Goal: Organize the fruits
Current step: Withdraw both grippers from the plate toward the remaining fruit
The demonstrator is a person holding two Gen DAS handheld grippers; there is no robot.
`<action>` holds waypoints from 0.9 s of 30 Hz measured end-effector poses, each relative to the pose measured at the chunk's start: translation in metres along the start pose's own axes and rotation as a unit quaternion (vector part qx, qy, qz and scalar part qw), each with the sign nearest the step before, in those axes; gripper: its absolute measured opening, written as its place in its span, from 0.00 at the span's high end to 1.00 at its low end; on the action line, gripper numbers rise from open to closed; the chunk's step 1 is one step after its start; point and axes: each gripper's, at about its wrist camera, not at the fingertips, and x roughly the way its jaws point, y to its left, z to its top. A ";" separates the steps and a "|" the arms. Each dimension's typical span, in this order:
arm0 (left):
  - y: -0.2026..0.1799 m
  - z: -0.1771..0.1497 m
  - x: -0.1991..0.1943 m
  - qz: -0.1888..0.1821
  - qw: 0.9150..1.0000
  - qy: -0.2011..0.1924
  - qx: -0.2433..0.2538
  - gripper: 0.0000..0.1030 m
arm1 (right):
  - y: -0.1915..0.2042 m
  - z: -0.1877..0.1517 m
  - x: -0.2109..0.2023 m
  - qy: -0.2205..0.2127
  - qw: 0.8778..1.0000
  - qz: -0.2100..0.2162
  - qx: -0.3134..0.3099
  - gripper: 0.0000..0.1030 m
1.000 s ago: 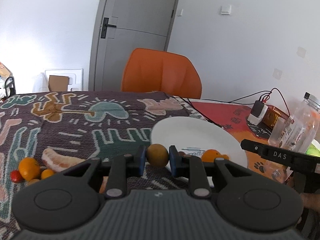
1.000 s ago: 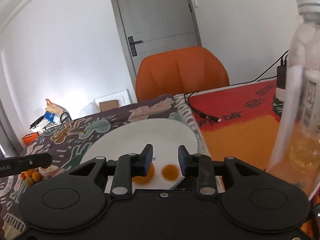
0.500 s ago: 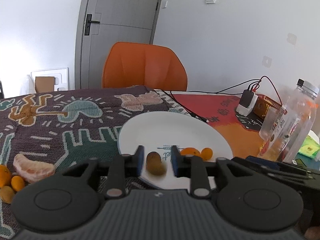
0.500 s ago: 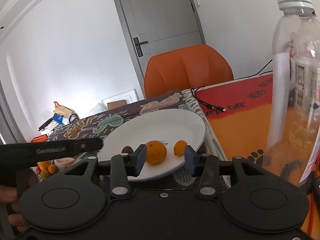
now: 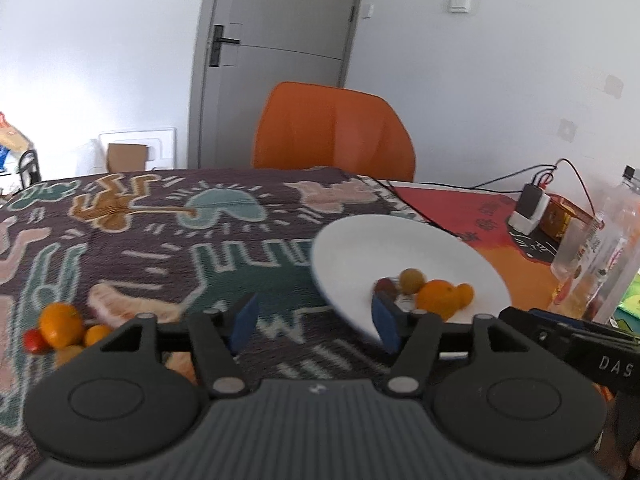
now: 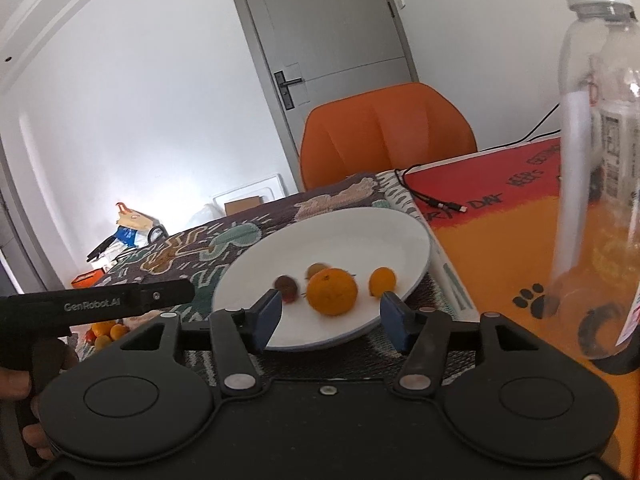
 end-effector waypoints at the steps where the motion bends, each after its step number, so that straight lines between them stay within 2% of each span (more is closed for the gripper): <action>1: 0.004 -0.001 -0.003 0.004 1.000 -0.001 -0.003 0.34 | 0.002 0.000 0.001 0.001 1.000 0.002 -0.002 0.42; 4: 0.014 -0.004 -0.010 0.018 1.000 -0.005 -0.011 0.26 | 0.008 0.000 0.003 0.000 1.000 0.004 -0.006 0.37; 9: 0.030 -0.006 -0.021 0.039 0.999 -0.009 -0.017 0.18 | 0.019 -0.002 0.007 0.006 1.000 0.012 -0.011 0.29; 13: 0.043 -0.010 -0.031 0.055 0.998 -0.012 -0.020 0.15 | 0.028 -0.005 0.008 0.008 1.000 0.019 -0.015 0.21; 16: 0.054 -0.013 -0.037 0.065 0.998 -0.013 -0.020 0.14 | 0.037 -0.007 0.010 0.011 0.999 0.024 -0.020 0.09; 18: 0.061 -0.017 -0.040 0.073 0.997 -0.013 -0.022 0.13 | 0.042 -0.008 0.010 0.012 0.999 0.029 -0.022 0.04; 27: 0.091 -0.030 -0.052 0.093 0.994 -0.010 -0.048 0.13 | 0.067 -0.011 0.017 0.022 0.997 0.058 -0.039 0.00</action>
